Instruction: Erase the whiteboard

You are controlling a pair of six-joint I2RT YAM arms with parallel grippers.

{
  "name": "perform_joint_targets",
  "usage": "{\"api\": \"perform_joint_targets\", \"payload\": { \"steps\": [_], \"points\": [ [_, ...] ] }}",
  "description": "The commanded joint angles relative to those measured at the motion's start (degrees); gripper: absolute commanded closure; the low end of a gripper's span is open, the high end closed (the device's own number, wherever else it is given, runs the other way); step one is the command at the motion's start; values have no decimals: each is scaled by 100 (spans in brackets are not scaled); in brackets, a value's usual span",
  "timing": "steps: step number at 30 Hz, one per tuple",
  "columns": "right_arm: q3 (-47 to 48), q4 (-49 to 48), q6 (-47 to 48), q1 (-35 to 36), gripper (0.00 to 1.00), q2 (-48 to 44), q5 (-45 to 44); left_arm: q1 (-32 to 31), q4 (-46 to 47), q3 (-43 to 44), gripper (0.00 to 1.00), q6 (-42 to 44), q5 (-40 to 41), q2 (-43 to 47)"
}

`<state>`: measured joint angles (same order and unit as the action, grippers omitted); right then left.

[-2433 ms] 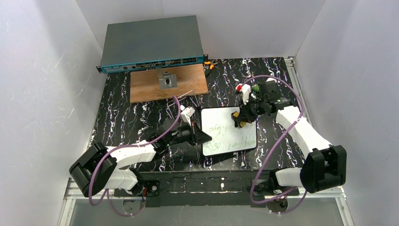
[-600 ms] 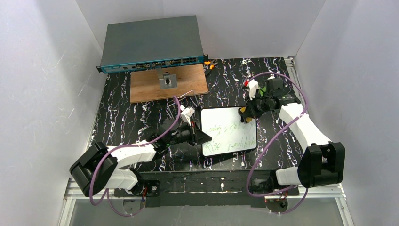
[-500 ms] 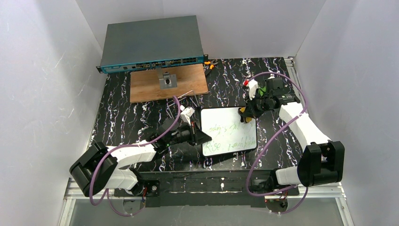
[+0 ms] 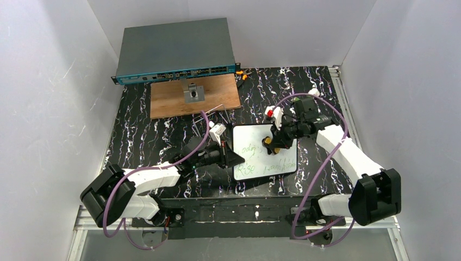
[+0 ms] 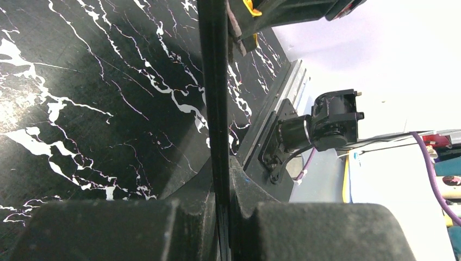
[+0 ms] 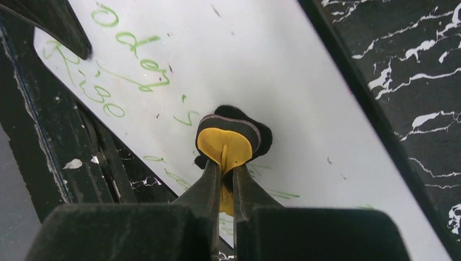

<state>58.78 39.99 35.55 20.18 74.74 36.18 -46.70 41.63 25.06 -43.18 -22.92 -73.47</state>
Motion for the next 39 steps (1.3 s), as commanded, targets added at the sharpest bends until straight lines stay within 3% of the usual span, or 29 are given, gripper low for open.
{"api": "perform_joint_targets", "payload": {
  "steps": [1, 10, 19, 26, 33, 39],
  "points": [
    [-357, -295, 76, -140, 99, -206, -460, -88, 324, 218, 100, 351, -439, 218],
    [18, -677, -391, -649, 99, 174, -755, -86, 337, 199, 100, 348, -468, 212],
    [903, -147, -272, -622, 99, 551, 91, -85, 301, 189, 100, 348, -447, 250],
    [486, 259, 315, -353, 99, 227, 710, -85, 302, 197, 100, 362, -441, 242],
    [-302, -134, 300, -380, 99, -196, 44, -85, 302, 174, 100, 368, -433, 277],
    [-174, -549, -165, -739, 99, -146, -386, -91, 302, 190, 100, 349, -467, 243]
  ]
}}
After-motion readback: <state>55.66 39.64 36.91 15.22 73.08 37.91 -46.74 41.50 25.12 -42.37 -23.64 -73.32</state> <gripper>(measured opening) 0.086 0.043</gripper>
